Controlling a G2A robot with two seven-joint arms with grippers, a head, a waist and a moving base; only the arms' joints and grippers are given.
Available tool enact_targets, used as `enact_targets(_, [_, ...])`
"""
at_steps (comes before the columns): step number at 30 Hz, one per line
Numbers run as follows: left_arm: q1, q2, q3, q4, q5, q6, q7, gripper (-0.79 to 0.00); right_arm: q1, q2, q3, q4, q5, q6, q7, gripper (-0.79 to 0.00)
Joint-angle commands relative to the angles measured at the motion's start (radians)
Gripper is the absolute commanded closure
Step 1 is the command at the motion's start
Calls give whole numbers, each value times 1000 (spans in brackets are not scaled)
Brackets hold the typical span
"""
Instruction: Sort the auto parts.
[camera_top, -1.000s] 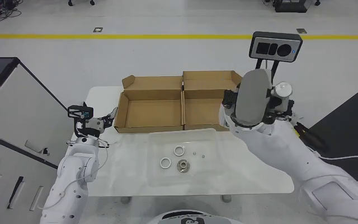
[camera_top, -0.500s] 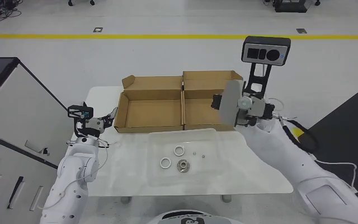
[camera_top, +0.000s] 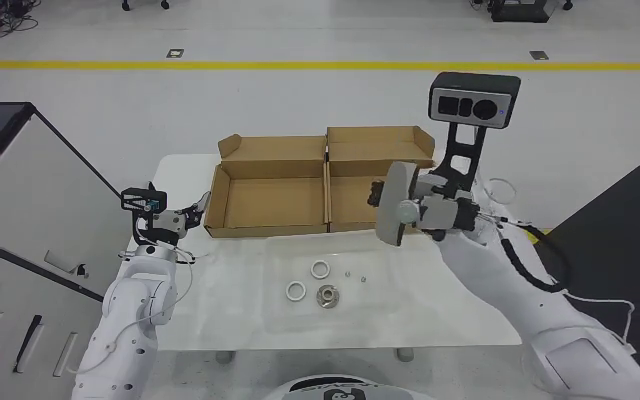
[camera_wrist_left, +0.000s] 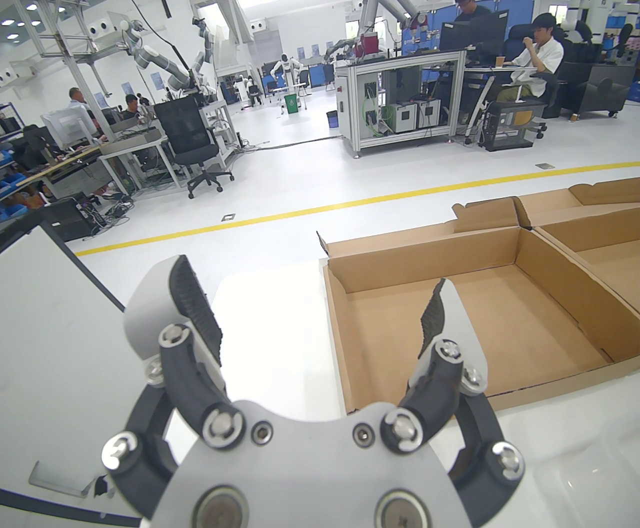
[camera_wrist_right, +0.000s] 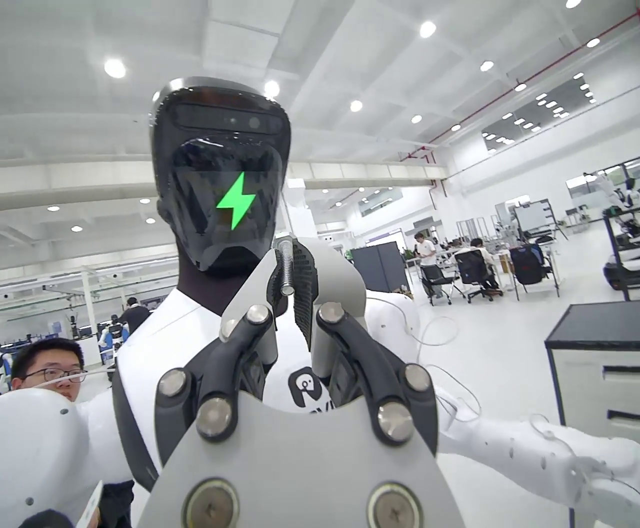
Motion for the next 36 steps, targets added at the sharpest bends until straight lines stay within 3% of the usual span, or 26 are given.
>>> enact_targets(1, [0,0,0,0,0,0,0,-785,-9,-5,3,-3,44,-22,19,0])
enact_targets(19, [0,0,0,0,0,0,0,-785,-83,-62,92,-29,186,11,80,0])
enact_targets(31, [0,0,0,0,0,0,0,-785,-86,-89,111,51,63,72,117,0])
enact_targets(36, [0,0,0,0,0,0,0,-785,-85,-88,134,54,-64,137,90,0])
